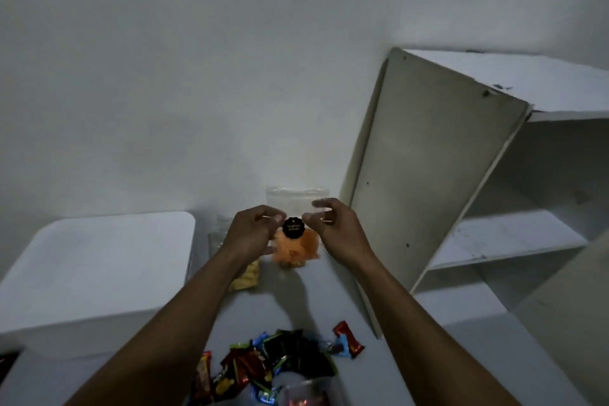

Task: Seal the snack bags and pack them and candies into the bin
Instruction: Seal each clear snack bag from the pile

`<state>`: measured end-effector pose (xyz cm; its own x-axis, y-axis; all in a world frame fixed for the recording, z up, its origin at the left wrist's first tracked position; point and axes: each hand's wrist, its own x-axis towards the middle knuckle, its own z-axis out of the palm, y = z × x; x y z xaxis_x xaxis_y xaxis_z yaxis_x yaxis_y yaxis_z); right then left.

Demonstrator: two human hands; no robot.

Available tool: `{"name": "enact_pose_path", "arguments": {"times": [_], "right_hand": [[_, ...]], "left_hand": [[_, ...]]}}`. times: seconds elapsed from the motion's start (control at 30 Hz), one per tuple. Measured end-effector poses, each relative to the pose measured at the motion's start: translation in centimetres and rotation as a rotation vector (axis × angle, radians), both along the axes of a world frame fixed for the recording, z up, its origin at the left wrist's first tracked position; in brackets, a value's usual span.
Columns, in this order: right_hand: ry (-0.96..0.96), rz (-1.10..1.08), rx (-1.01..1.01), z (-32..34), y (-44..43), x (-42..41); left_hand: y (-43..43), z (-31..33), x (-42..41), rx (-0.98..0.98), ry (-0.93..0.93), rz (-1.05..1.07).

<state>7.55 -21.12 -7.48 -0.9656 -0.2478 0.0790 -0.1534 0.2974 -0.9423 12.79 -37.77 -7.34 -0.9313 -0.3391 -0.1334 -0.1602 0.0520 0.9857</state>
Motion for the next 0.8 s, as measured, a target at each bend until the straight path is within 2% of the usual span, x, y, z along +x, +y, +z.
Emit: {"name": "enact_pose_path", "arguments": {"times": [0.1,0.23,0.43,0.57,0.8], "right_hand": [[-0.133,-0.003,0.063,-5.3,0.8,-1.7],[-0.179,-0.087,0.092,-11.3,1.0,-4.2],[-0.235,-0.169,0.135,-18.5,-0.8,-8.3],[-0.238,-0.190,0.201,-22.2,-1.0,-9.8],[-0.318,-0.175,0.257,-25.0,-1.2,-11.2]], "left_hand": [[0.9,-4.0,-2.5,0.008,-0.037,0.041],[1.9,-9.9,-5.3,0.025,-0.094,0.118],[2.2,-18.6,-8.6,-0.112,-0.173,0.189],[2.8,-22.0,-9.9,-0.154,-0.214,0.268],[3.7,-25.3,-11.6,-0.246,-0.275,0.353]]}}
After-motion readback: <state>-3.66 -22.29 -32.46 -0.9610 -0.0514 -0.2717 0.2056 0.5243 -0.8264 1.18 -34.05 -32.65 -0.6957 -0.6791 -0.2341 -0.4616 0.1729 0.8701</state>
